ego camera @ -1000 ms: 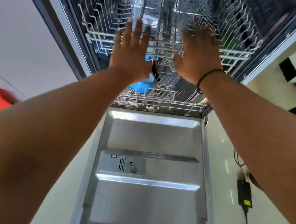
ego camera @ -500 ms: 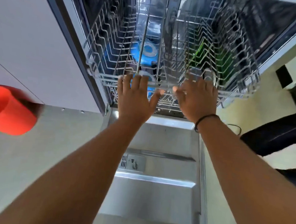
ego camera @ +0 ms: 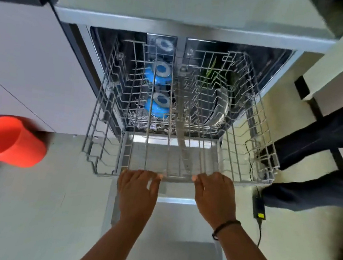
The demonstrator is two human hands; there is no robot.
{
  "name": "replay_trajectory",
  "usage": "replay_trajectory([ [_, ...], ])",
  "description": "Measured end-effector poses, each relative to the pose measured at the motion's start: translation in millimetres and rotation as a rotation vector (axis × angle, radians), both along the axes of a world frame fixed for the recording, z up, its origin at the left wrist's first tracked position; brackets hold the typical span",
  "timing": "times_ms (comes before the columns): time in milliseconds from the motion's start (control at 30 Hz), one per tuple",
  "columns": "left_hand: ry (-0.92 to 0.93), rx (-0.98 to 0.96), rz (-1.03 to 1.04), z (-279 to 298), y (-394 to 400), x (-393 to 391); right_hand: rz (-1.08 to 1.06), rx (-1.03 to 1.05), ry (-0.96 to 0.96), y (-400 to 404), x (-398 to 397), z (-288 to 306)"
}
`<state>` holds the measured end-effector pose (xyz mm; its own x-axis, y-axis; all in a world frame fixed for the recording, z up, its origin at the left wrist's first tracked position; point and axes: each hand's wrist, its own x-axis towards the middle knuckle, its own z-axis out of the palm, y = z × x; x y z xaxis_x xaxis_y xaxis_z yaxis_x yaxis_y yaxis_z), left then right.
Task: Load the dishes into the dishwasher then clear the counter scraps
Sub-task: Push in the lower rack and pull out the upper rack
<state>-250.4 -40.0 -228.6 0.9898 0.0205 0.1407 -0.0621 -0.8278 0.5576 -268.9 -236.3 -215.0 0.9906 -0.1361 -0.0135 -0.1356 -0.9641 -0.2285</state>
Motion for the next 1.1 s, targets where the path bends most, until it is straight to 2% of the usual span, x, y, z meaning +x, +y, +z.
replay_trajectory([
  [133, 0.196, -0.004, -0.024, 21, 11, -28, -0.02, -0.019, 0.119, 6, -34, 9],
  [267, 0.302, 0.049, -0.066, 33, 18, -56, 0.026, -0.05, 0.303, 9, -64, 18],
  [367, 0.347, 0.05, -0.143, 38, 22, -73, 0.029, -0.054, 0.368, 5, -82, 23],
  [467, 0.418, 0.069, -0.243, 42, 26, -72, 0.053, -0.039, 0.398, 1, -83, 32],
  [533, 0.552, 0.115, -0.36, 44, 35, -69, 0.064, -0.018, 0.433, 1, -81, 36],
  [667, 0.741, 0.338, -0.593, 58, 57, -61, 0.118, -0.03, 0.564, -3, -77, 45],
  [800, 0.725, 0.483, -0.616, 88, 84, -50, 0.151, -0.083, 0.681, 7, -68, 71],
  [867, 0.667, 0.504, -0.648, 100, 100, -38, 0.141, -0.111, 0.666, 21, -60, 84],
  [1100, 0.28, 0.4, -0.796, 164, 167, 37, 0.076, -0.259, 0.513, 116, -1, 134],
])
